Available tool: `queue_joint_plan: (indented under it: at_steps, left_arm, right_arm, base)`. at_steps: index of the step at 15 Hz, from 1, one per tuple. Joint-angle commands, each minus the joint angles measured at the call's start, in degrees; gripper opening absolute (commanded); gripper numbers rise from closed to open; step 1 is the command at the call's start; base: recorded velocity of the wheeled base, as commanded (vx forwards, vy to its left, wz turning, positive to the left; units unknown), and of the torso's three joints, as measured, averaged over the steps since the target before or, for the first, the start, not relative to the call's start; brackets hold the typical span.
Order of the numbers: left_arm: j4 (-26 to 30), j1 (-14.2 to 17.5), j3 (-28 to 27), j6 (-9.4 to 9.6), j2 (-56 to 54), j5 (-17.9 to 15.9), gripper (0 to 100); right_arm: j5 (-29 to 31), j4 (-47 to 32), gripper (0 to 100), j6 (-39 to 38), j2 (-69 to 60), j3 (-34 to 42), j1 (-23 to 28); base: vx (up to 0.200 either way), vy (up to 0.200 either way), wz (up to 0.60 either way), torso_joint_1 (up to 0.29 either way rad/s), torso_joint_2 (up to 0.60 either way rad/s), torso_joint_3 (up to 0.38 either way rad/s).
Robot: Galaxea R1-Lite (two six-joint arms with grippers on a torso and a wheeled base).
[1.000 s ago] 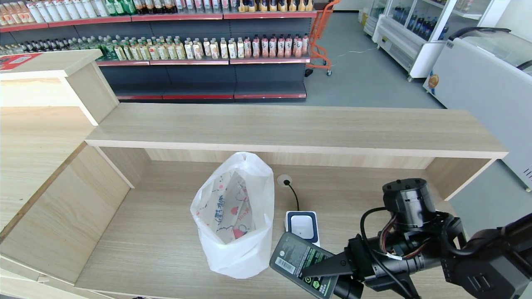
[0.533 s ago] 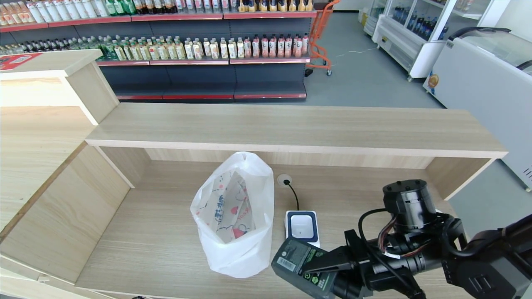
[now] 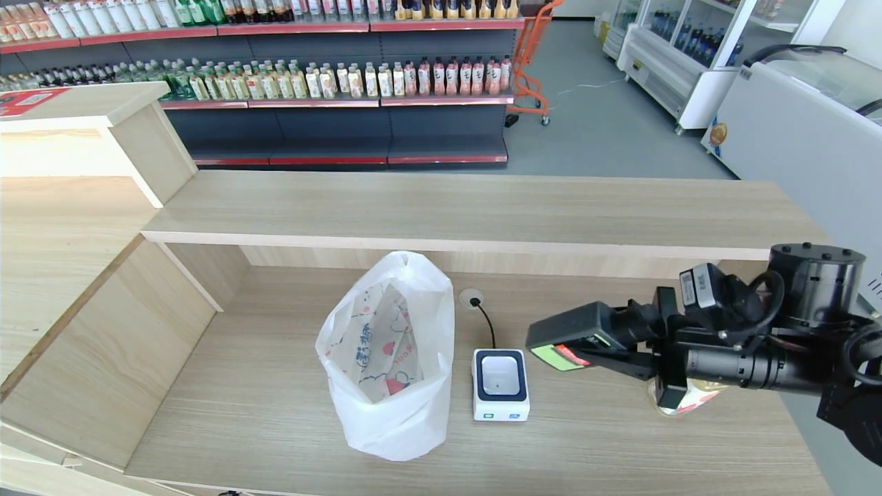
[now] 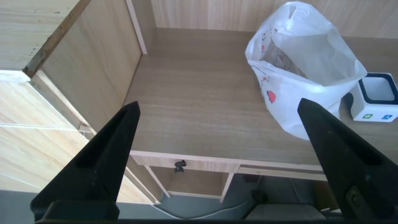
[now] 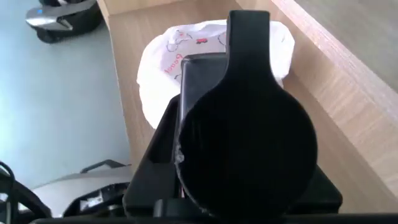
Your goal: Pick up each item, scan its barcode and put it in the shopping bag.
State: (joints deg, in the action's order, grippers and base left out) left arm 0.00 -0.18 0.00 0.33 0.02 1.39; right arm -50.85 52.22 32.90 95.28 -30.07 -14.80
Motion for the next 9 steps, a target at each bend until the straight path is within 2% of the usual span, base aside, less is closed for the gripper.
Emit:
queue_joint_plan:
  at_steps: [1, 2, 3, 4, 5, 7, 9]
  left_arm:
    - [0.0, 0.0, 0.0, 0.02, 0.0, 0.0, 100]
    - [0.0, 0.0, 0.0, 0.02, 0.0, 0.0, 100]
    - [0.0, 0.0, 0.0, 0.02, 0.0, 0.0, 100]
    - [0.0, 0.0, 0.0, 0.02, 0.0, 0.0, 100]
    - [0.0, 0.0, 0.0, 0.02, 0.0, 0.0, 100]
    - [0.0, 0.0, 0.0, 0.02, 0.0, 0.0, 100]
    - [0.0, 0.0, 0.0, 0.02, 0.0, 0.0, 100]
  right_arm:
    - [7.2, 2.6, 0, -15.9, 1.4, 0.2, 2.8]
    - [10.4, 4.3, 0, -23.9, 2.9, 0.4, 1.6]
    - [15.5, 5.7, 0, -37.3, 4.5, 0.8, -1.6]
    - [18.7, 6.0, 0, -43.3, 5.2, 0.5, -3.3]
    - [27.6, 7.9, 0, -57.2, 8.6, -0.6, -7.1]
    - [34.7, 7.7, 0, -66.5, 12.7, -0.6, -9.2]
    - [39.2, 6.9, 0, -67.5, 16.4, 0.1, -11.0]
  base:
    - [0.0, 0.0, 0.0, 0.0, 0.0, 0.0]
    - [0.0, 0.0, 0.0, 0.0, 0.0, 0.0]
    - [0.0, 0.0, 0.0, 0.0, 0.0, 0.0]
    - [0.0, 0.0, 0.0, 0.0, 0.0, 0.0]
    - [0.0, 0.0, 0.0, 0.0, 0.0, 0.0]
    - [0.0, 0.0, 0.0, 0.0, 0.0, 0.0]
    - [0.0, 0.0, 0.0, 0.0, 0.0, 0.0]
